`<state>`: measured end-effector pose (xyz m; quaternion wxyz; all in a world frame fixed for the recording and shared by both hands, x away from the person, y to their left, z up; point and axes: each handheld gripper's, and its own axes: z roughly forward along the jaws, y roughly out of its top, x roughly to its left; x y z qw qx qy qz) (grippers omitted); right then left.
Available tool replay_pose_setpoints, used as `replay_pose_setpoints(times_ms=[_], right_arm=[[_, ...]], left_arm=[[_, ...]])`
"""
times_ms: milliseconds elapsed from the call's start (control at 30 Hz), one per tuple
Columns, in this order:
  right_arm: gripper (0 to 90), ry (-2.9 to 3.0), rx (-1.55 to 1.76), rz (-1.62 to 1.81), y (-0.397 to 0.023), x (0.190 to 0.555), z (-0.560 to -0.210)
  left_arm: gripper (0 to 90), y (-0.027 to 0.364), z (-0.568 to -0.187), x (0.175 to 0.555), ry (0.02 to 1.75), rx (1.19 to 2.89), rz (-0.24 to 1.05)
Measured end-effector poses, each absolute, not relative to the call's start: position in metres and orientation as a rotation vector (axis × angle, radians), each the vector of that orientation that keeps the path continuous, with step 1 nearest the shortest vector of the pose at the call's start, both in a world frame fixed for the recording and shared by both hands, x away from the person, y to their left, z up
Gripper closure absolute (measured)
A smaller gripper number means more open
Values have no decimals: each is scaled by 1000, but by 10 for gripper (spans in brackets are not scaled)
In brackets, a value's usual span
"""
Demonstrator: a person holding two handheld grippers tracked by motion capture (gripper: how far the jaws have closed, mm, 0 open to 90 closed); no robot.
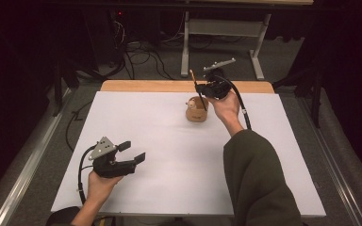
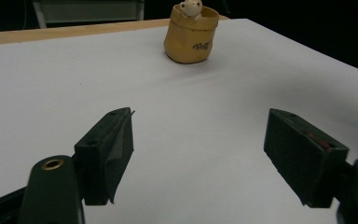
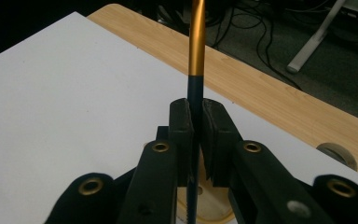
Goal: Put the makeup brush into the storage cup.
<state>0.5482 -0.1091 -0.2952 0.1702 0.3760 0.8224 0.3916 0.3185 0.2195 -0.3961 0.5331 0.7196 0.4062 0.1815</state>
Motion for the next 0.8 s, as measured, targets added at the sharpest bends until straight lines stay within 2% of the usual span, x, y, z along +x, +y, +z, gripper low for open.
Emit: replay_pose_setpoints(times_ms=[800], right_arm=[[848,2270,1112,1088,-99,568,-311]], left_arm=[[245,219,-396,319,967,1723,427]])
